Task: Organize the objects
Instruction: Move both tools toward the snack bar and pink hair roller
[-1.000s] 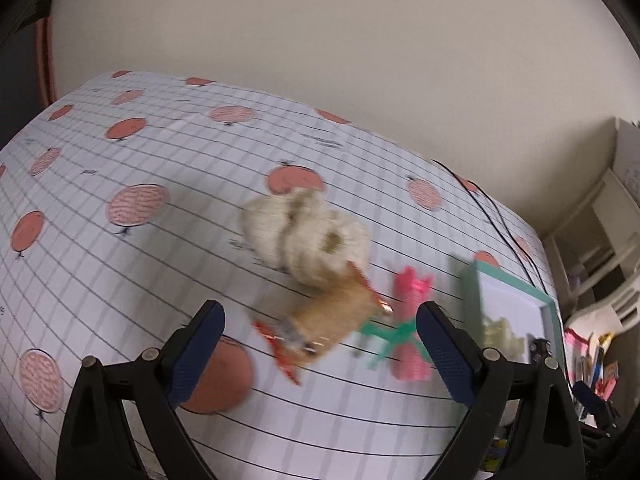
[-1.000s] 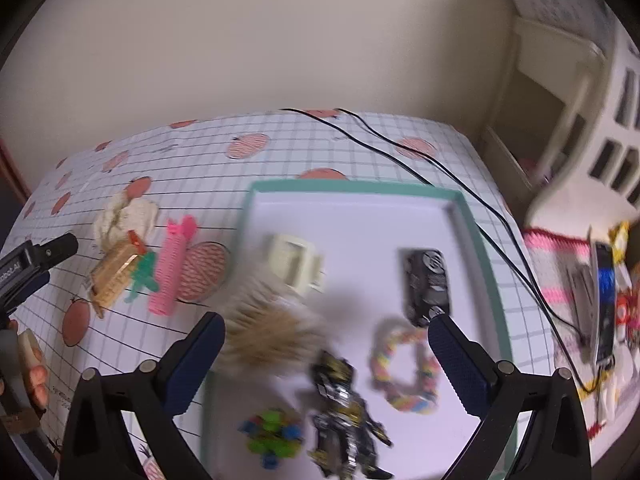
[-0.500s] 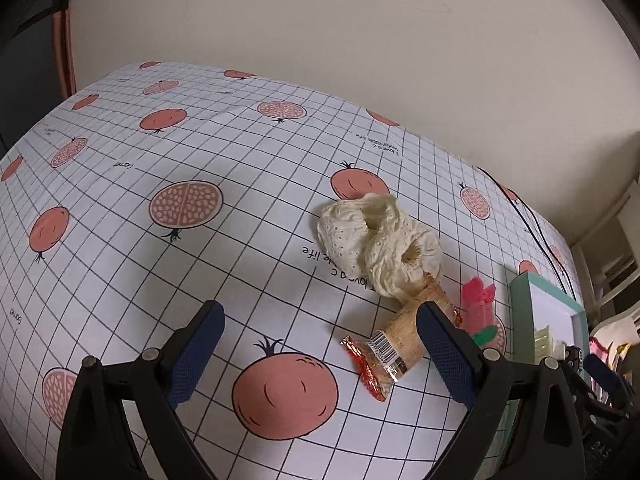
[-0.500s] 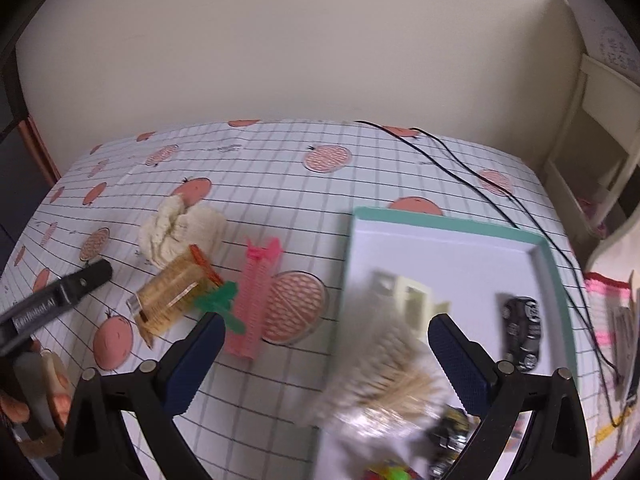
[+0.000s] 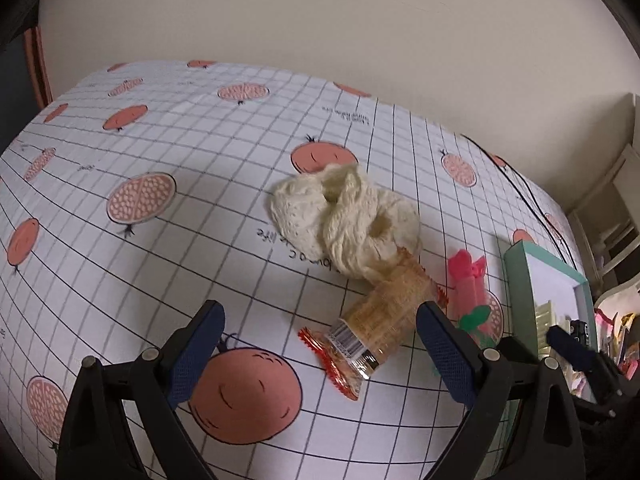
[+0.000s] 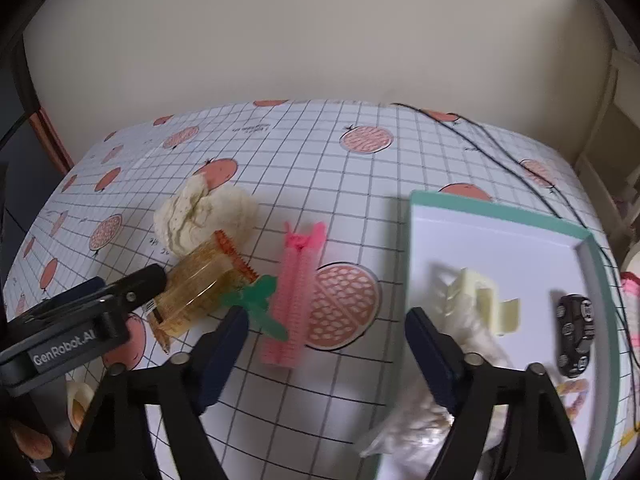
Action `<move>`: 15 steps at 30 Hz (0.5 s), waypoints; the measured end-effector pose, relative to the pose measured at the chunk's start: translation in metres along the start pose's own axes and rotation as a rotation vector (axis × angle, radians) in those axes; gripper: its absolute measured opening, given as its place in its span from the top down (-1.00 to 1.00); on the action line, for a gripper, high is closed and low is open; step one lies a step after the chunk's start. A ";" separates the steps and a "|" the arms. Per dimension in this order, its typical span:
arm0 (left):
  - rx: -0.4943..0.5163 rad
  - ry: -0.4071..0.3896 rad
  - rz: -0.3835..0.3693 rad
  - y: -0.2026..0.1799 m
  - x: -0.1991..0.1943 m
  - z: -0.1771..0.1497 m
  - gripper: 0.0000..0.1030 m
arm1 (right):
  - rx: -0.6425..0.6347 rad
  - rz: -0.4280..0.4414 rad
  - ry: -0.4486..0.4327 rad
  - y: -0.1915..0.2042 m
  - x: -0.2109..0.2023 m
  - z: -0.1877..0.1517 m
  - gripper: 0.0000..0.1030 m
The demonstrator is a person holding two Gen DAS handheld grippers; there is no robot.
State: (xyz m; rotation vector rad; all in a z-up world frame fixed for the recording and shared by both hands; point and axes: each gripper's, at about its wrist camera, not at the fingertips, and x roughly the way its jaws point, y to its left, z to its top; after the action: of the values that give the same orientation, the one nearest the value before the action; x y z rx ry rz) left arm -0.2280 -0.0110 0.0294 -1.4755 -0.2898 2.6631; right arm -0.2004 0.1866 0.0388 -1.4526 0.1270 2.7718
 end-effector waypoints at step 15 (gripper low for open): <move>0.007 0.034 -0.022 -0.009 0.015 -0.002 -0.88 | -0.083 0.027 0.005 0.025 0.012 -0.006 0.54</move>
State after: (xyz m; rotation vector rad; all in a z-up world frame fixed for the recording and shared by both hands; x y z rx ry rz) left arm -0.2342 0.0003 0.0180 -1.5051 -0.2922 2.6162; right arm -0.2035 0.1605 0.0269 -1.4867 0.0327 2.8273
